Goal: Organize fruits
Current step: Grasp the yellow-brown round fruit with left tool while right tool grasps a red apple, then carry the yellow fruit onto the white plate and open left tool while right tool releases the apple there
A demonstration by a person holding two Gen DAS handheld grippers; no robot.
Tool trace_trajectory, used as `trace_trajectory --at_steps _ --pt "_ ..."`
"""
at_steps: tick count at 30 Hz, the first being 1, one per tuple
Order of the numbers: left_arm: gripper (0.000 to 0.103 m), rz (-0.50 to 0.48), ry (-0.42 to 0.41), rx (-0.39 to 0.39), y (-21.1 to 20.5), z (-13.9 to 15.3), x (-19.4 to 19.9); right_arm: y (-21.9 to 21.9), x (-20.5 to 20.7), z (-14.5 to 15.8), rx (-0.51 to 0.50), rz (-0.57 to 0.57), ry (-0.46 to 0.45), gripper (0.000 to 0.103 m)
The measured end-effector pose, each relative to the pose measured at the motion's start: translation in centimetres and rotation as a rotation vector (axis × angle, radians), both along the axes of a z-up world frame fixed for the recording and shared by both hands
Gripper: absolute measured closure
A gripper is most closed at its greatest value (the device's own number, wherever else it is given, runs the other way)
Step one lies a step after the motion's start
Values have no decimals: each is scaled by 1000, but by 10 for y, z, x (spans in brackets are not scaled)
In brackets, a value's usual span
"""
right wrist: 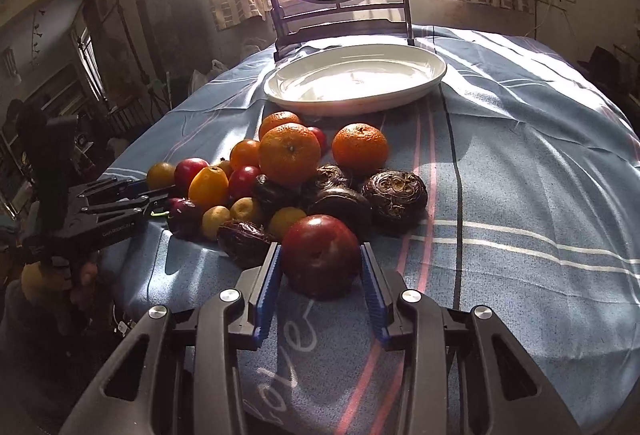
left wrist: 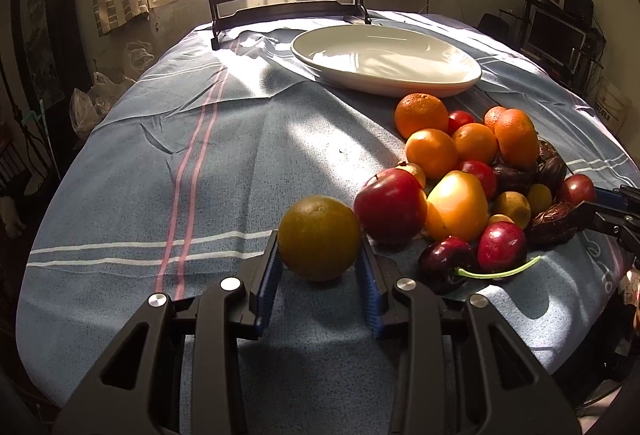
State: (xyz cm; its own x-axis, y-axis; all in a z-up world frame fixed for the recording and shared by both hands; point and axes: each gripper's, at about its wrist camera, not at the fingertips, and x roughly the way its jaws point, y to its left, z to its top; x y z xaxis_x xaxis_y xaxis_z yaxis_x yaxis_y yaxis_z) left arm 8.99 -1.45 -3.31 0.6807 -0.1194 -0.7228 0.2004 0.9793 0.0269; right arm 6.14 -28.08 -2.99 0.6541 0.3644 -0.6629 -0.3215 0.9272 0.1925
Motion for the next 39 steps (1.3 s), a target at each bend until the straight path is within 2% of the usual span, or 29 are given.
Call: trace_trajectory --at_steps 9,13,16,20,24,30,32,34,35,36,38,39 --pt "68 29 -91 -57 19 31 -27 -31 -3 21 98 -40 -45 64" --pt "68 21 -124 -86 18 45 -27 -46 6 32 141 -63 -45 64" --pt "68 -4 -132 -75 8 55 -17 -51 20 43 153 -63 -48 64" --pt "68 -40 -111 -69 -9 66 16 -48 52 63 167 -55 -47 64" --pt "68 -67 -70 -62 -33 70 67 -39 103 76 177 -45 -3 64" --pt "68 -75 69 -87 -67 56 163 -20 191 60 151 -86 114 64" --pt "67 -57 106 -69 -76 48 193 -15 218 52 149 -107 135 63" --pt "60 -24 125 -59 -81 45 215 -9 239 50 108 -129 122 61" --pt "56 -4 125 -56 -80 47 220 -10 244 51 97 -147 111 56" --pt "49 13 116 -64 -77 52 222 -13 245 55 108 -155 94 54" --pt "37 20 79 -115 -67 66 209 -18 234 65 138 -145 57 48" --pt "28 21 55 -125 -63 72 200 -19 224 70 134 -136 35 47"
